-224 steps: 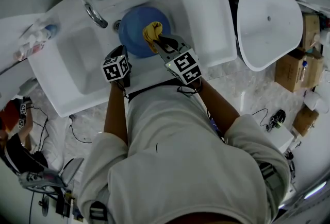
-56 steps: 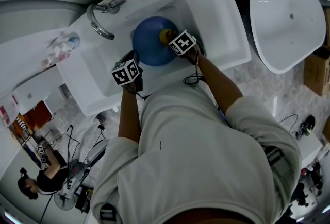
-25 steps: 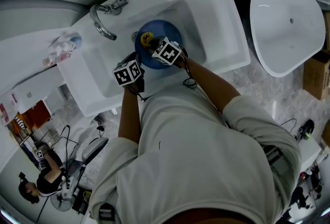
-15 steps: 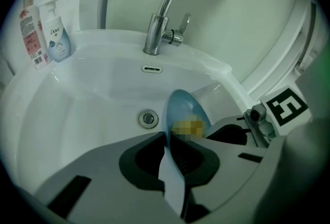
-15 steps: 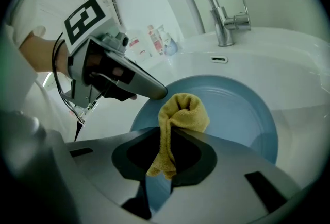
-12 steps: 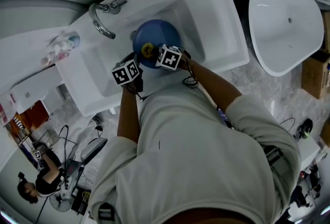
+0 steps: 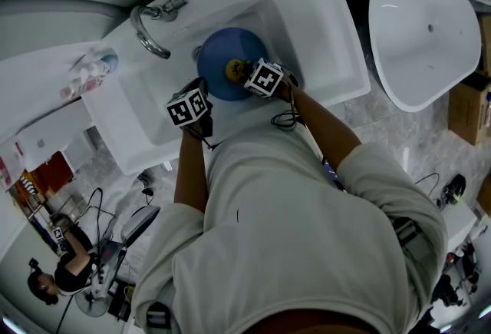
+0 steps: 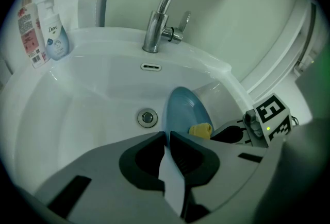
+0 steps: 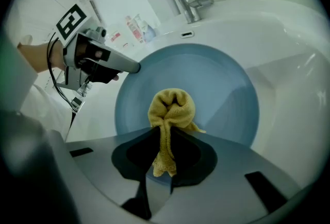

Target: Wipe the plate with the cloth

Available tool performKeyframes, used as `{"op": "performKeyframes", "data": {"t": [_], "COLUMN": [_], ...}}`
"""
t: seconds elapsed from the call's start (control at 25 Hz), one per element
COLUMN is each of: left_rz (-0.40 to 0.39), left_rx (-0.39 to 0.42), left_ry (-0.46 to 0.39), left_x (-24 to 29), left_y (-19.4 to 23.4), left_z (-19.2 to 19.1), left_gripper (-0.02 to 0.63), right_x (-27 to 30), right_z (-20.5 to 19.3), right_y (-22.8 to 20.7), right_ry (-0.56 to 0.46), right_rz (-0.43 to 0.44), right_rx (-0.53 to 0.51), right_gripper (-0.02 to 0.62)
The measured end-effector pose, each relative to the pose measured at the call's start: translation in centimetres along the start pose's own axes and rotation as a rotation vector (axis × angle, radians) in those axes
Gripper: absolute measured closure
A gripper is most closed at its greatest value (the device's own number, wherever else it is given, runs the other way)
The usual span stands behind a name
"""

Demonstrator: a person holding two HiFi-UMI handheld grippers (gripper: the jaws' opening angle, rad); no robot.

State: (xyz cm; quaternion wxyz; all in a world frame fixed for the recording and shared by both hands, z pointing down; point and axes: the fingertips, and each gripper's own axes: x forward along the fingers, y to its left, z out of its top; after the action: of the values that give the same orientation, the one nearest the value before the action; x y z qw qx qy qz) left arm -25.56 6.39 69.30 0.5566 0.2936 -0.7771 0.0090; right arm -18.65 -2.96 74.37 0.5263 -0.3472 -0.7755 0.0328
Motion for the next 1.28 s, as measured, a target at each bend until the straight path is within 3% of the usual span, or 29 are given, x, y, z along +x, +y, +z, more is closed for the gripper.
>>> {"op": "performKeyframes", "data": {"t": [0.28,0.6,0.84,1.28], "left_rz": [-0.004,-0.014,-0.015,-0.026], "left_rx": [0.007,0.01,0.012,0.014], "left_ry": [0.007,0.013,0.021,0.023], "left_x": [0.1,0.3,0.2,0.4], "left_y": [-0.2,-0.7,-0.9,-1.3], "left_z": [-0.1,-0.3,-0.4,-0.7], "left_gripper": [0.558,0.557,0.554,0.554], "right_x": [-1.3,-1.4,-1.0,0.2], "right_z": [-0.9,0.0,2.4,7.1], "right_y": [-4.1,-7.1,-6.9,-1.9], "right_ry": [0.0,-0.021,-0.073,-0.174], "right_rz": [-0.125,-0.264,-0.247,-0.127], "right_rx": [0.228,0.285,0.264,0.122], "right_gripper": [0.537,0.537,0.537,0.537]}}
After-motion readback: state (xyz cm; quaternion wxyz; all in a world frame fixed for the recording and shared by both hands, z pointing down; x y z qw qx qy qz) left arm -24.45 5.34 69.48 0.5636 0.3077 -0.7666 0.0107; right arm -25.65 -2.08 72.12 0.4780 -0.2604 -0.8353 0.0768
